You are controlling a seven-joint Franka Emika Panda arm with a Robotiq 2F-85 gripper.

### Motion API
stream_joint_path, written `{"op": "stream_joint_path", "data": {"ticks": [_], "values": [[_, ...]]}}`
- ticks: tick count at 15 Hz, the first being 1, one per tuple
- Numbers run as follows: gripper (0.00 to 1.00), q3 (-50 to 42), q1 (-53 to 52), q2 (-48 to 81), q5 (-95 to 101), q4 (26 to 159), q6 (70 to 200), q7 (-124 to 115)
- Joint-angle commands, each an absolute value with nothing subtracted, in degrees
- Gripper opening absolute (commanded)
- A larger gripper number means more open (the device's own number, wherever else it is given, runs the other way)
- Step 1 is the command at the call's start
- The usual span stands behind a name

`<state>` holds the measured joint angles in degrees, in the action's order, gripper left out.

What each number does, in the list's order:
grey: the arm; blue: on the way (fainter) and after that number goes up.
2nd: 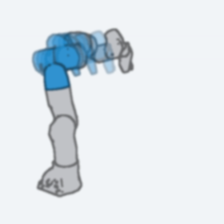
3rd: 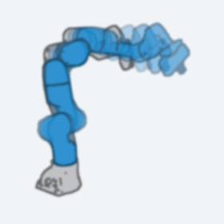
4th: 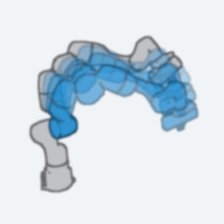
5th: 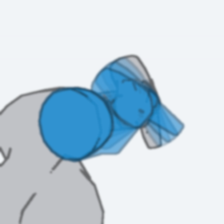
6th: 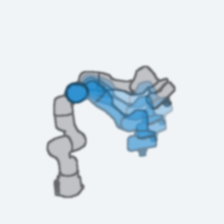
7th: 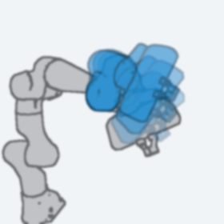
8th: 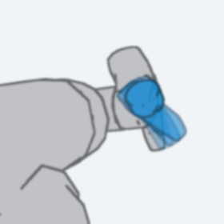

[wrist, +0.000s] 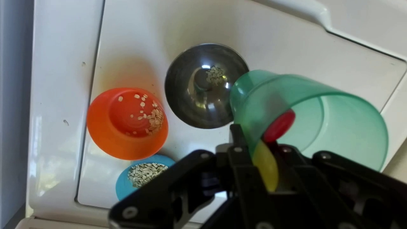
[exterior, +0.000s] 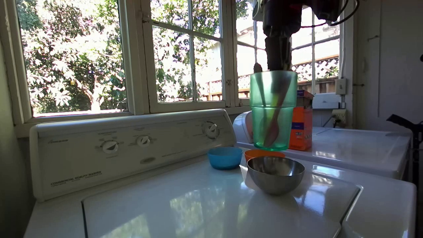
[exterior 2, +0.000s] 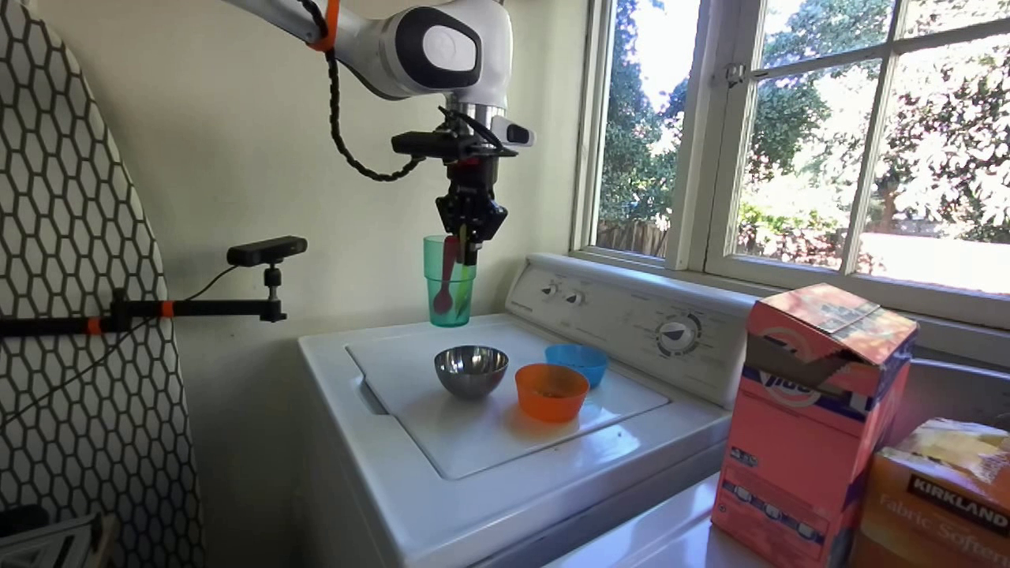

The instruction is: Move the green cup to the left, then put the blue bowl in the orange bowl

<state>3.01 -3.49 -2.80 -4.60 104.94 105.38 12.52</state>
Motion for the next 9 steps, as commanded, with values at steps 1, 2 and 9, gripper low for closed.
{"op": "stream_joint_path", "data": {"ticks": [1, 2, 9], "values": [[0.04, 4.40, -4.84, 3.41, -6.23, 101.10, 108.97, 13.98], [0.04, 5.01, -5.22, 5.23, -6.53, 99.83, 109.59, 14.09], [0.04, 9.43, -8.84, 22.33, -3.59, 80.90, 104.06, 13.27]]}}
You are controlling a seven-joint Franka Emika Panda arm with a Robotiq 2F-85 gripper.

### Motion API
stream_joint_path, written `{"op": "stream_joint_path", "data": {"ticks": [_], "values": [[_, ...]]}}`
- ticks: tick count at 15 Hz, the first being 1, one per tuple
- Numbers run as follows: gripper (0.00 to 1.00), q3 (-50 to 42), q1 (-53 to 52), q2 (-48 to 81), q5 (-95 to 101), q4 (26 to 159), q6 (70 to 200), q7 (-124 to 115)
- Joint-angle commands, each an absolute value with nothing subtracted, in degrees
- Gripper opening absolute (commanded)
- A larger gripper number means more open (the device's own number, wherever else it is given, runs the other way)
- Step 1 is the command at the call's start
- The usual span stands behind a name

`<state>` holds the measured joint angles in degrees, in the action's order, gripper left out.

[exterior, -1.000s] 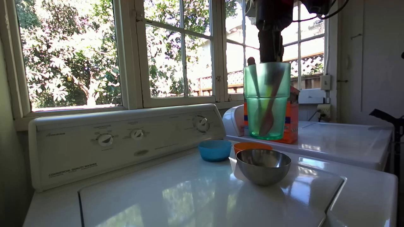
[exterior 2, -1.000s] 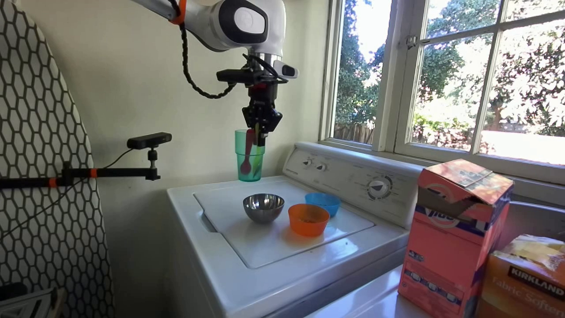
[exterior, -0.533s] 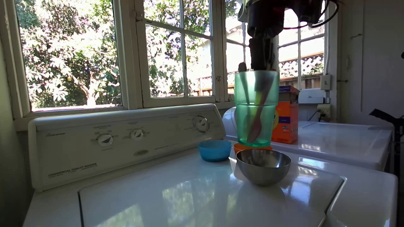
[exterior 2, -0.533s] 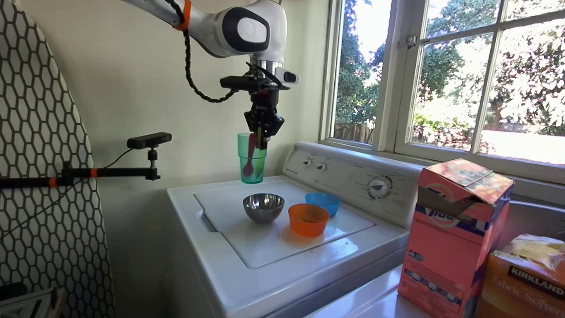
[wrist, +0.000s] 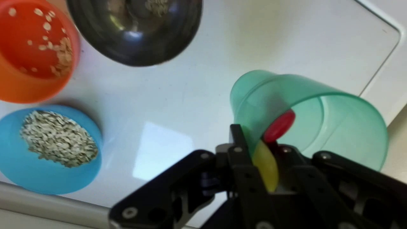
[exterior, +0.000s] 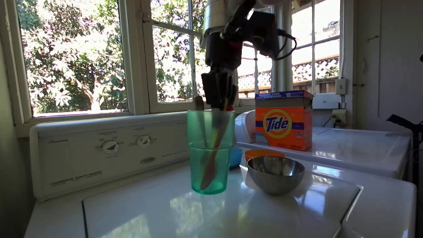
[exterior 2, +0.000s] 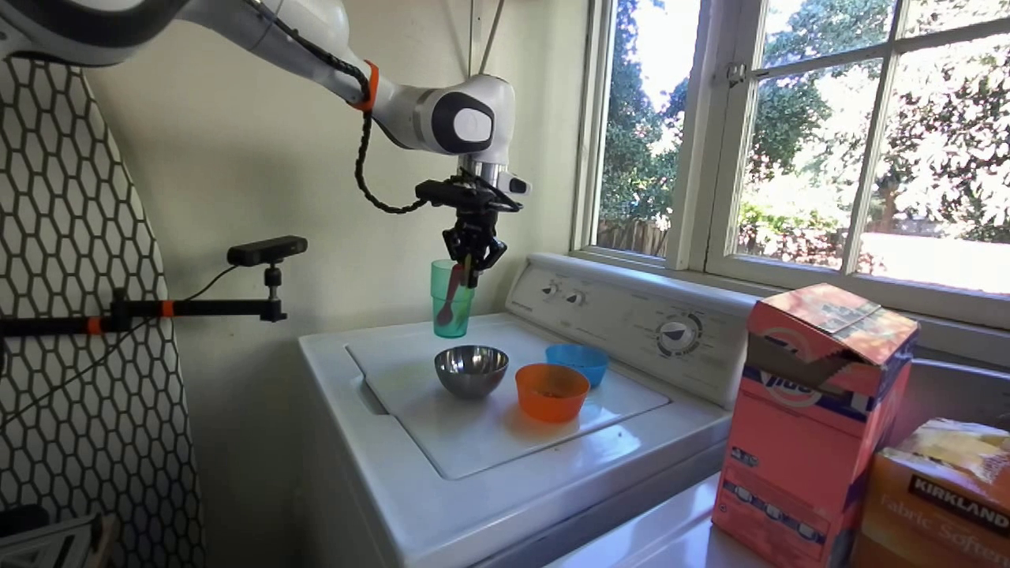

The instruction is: Move the green cup to the left, then put the blue bowl in the orange bowl

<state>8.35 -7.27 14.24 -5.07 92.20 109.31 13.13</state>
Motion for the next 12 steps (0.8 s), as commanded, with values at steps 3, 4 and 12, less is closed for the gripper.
{"op": "stream_joint_path", "data": {"ticks": [3, 4, 12], "values": [[0.04, 10.05, -11.12, 28.57, -0.97, 72.35, 98.82, 12.90], [0.04, 9.90, -11.98, 30.41, 0.42, 69.71, 96.55, 12.61], [0.04, 9.50, -16.29, 43.43, 4.75, 49.60, 86.01, 13.98]]}}
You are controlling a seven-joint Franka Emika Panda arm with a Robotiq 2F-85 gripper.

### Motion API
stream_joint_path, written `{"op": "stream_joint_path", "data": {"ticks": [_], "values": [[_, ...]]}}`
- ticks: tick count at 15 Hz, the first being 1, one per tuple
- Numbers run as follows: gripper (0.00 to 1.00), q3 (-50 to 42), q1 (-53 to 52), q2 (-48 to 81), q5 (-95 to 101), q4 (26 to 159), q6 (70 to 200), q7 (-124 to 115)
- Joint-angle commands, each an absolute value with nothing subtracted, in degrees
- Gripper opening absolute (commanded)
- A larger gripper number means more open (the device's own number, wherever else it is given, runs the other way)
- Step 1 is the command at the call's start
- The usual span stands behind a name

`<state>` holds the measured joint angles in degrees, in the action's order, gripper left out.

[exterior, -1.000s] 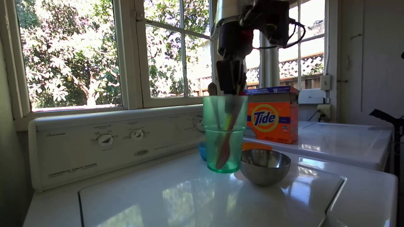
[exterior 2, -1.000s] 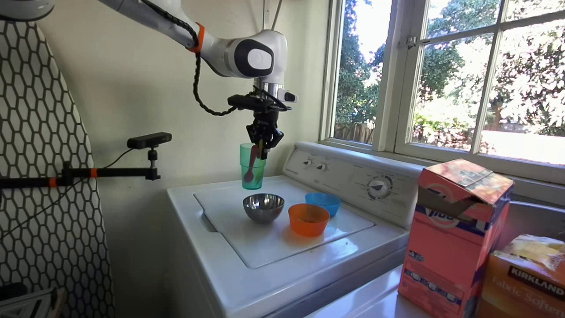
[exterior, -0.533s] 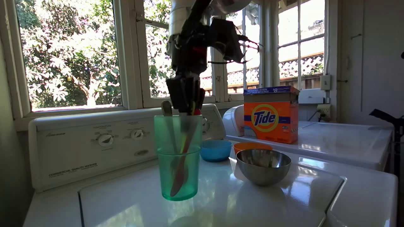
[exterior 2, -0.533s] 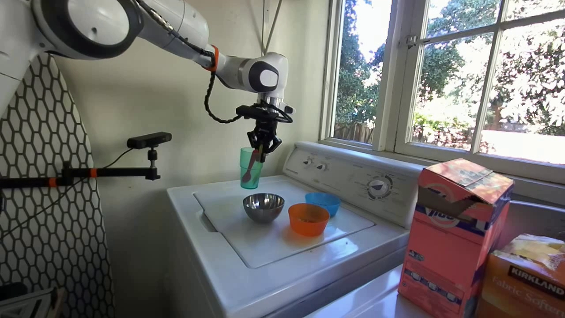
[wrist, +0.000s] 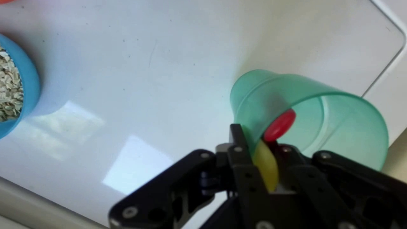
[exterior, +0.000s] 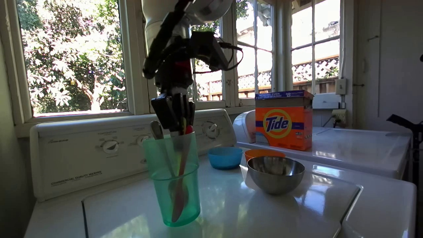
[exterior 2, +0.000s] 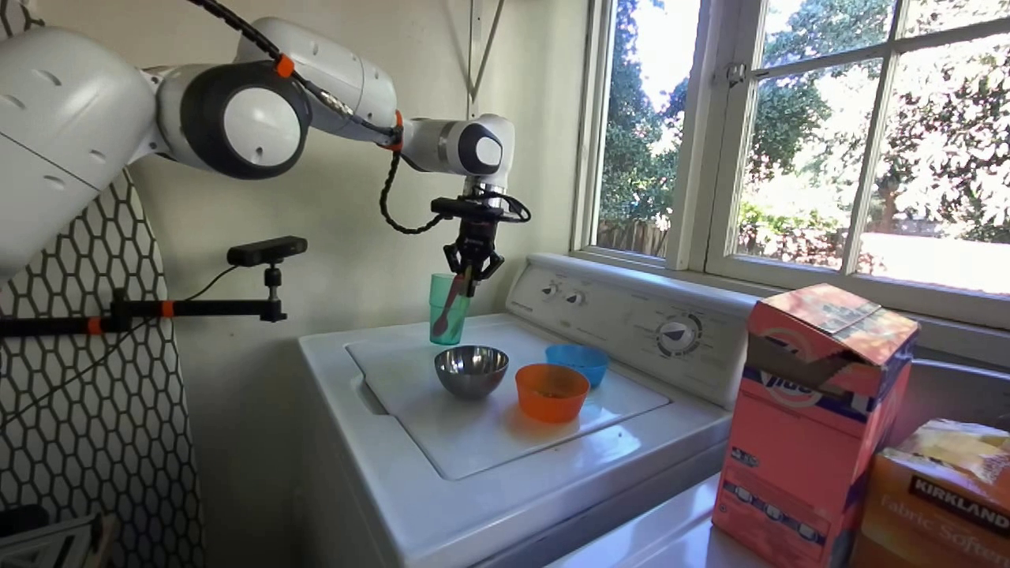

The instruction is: Move the green cup to the left, then put the blue bowl in the orange bowl

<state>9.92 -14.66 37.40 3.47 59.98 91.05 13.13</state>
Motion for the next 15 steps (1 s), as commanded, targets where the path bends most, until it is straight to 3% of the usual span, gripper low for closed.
{"op": "stream_joint_path", "data": {"ticks": [1, 3, 5, 13, 15], "values": [[0.04, 9.38, -16.63, 44.19, 4.98, 48.48, 85.90, 14.04], [0.04, 9.27, -17.00, 45.66, 4.85, 46.06, 85.15, 14.21], [0.41, 9.31, -17.26, 46.69, 4.43, 44.18, 84.46, 14.12], [0.99, 10.88, -16.17, 43.73, 2.76, 43.44, 81.30, 14.40], [1.00, 12.02, -15.28, 41.43, 1.01, 43.41, 78.80, 15.56]]}}
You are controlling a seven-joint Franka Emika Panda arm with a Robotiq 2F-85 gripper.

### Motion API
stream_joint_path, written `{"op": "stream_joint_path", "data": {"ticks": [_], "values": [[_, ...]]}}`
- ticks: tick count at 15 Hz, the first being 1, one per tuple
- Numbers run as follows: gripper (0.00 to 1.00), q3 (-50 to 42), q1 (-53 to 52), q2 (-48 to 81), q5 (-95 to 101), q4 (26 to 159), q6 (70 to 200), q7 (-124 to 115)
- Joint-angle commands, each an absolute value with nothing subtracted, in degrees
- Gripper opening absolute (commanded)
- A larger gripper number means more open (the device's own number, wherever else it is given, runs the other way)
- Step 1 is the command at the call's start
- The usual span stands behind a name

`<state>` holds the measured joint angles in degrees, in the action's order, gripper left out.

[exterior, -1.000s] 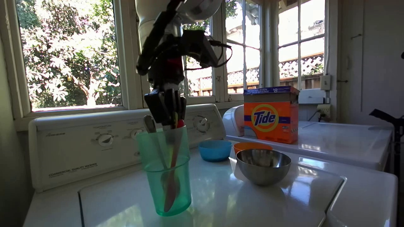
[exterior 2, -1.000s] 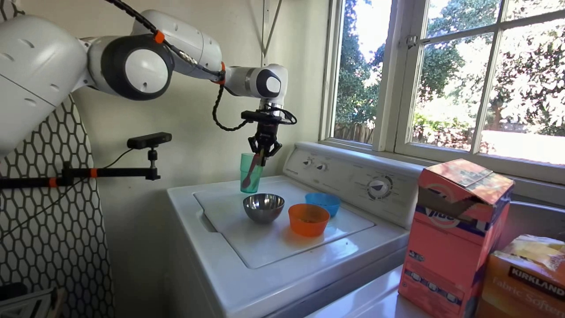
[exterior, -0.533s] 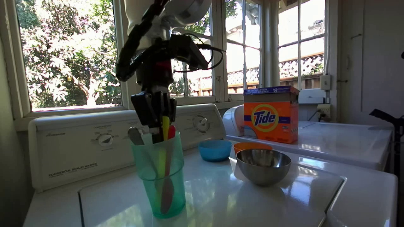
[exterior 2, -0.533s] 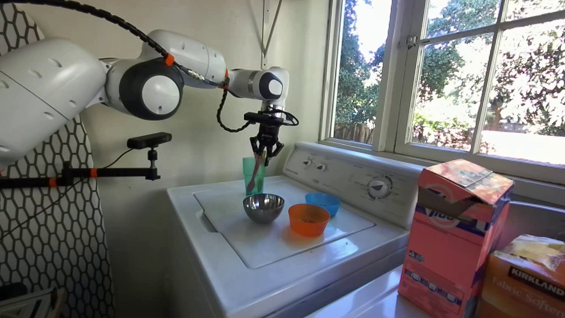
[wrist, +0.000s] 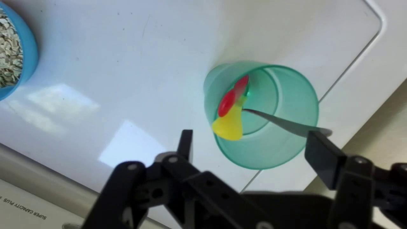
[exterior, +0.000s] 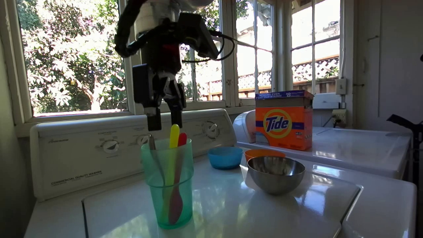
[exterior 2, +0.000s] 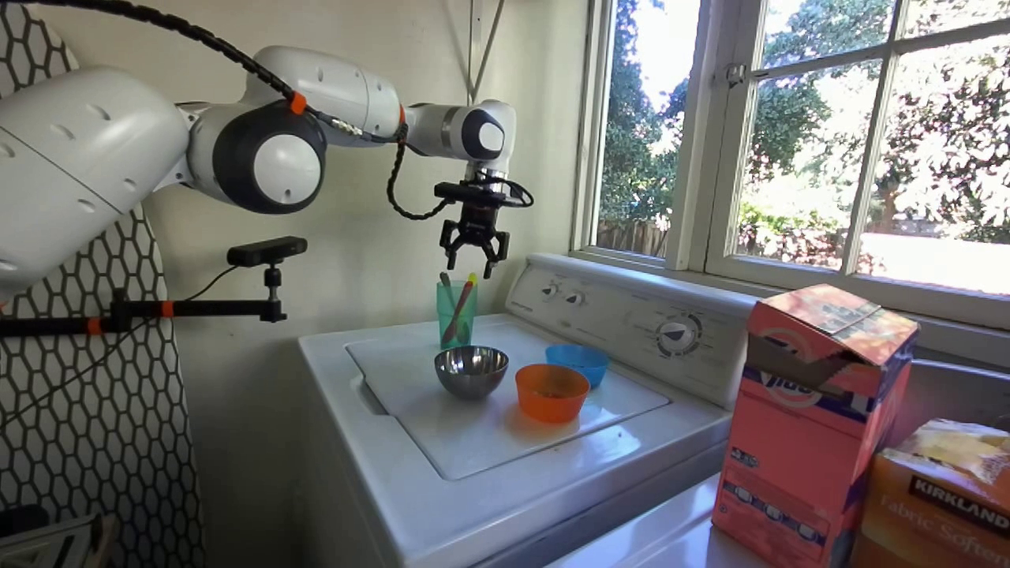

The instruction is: Move the green cup to the left, then put the blue bowl in the orange bowl

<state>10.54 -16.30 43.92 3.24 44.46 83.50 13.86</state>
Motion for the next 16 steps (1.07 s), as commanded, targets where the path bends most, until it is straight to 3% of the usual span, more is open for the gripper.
{"op": "stream_joint_path", "data": {"ticks": [1, 8, 15, 16], "values": [[1.00, 12.31, -14.78, 40.01, 0.47, 43.65, 77.76, 15.90], [1.00, 7.29, -11.70, 26.68, 2.92, 54.55, 84.83, 4.83], [1.00, 6.12, -7.78, 14.68, 1.49, 71.81, 79.89, 1.76], [1.00, 6.90, -8.16, 20.17, 1.28, 63.01, 80.57, 4.56]]}}
